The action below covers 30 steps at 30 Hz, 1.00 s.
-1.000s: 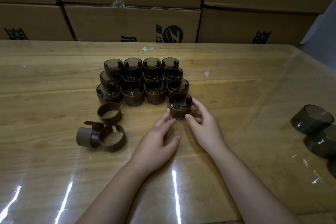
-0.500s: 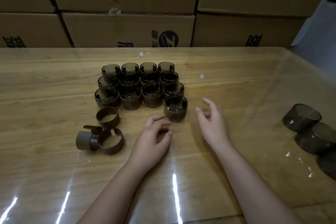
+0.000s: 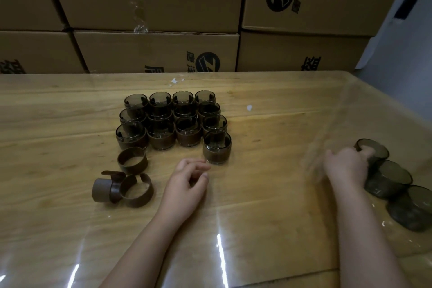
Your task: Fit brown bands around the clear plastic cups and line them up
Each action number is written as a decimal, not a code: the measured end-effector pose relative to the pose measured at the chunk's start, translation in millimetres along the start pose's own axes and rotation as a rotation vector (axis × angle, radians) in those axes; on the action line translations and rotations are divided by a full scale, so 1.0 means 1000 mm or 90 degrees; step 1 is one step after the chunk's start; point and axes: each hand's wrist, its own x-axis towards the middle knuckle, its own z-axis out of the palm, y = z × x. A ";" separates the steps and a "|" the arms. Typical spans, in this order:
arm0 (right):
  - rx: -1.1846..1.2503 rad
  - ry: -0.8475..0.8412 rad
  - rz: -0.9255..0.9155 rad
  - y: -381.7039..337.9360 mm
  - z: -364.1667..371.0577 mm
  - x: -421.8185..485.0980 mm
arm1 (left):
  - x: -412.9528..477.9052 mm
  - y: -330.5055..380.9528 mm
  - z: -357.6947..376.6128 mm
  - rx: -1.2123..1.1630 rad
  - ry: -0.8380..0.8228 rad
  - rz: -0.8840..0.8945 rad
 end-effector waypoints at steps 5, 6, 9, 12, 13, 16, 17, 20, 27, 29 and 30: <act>0.164 0.097 -0.195 -0.023 0.015 -0.023 | 0.001 0.000 0.000 -0.046 0.003 -0.022; 0.243 0.082 -0.245 -0.034 0.018 -0.034 | 0.001 0.000 -0.001 -0.078 0.003 -0.040; 0.559 -0.064 -0.316 -0.071 0.018 -0.084 | 0.002 0.000 -0.006 -0.227 0.016 -0.105; 0.727 -0.226 -0.424 -0.084 0.018 -0.134 | 0.004 -0.002 -0.012 -0.419 0.021 -0.108; 0.749 -0.269 -0.457 -0.084 0.022 -0.146 | 0.005 -0.003 -0.013 -0.457 0.016 -0.117; 0.821 -0.404 -0.454 -0.082 0.032 -0.166 | 0.005 -0.007 -0.013 -0.507 -0.011 -0.124; 0.841 -0.429 -0.439 -0.081 0.035 -0.168 | 0.005 -0.008 -0.012 -0.525 -0.017 -0.121; 0.839 -0.410 -0.487 -0.079 0.042 -0.164 | 0.008 -0.007 -0.014 -0.594 -0.006 -0.136; 0.691 -0.405 -0.561 -0.072 0.061 -0.153 | 0.010 -0.004 -0.017 -0.586 -0.020 -0.170; 0.683 -0.408 -0.567 -0.073 0.063 -0.153 | 0.010 -0.005 -0.017 -0.582 -0.020 -0.170; 0.682 -0.409 -0.563 -0.073 0.064 -0.153 | 0.010 -0.005 -0.016 -0.583 -0.012 -0.171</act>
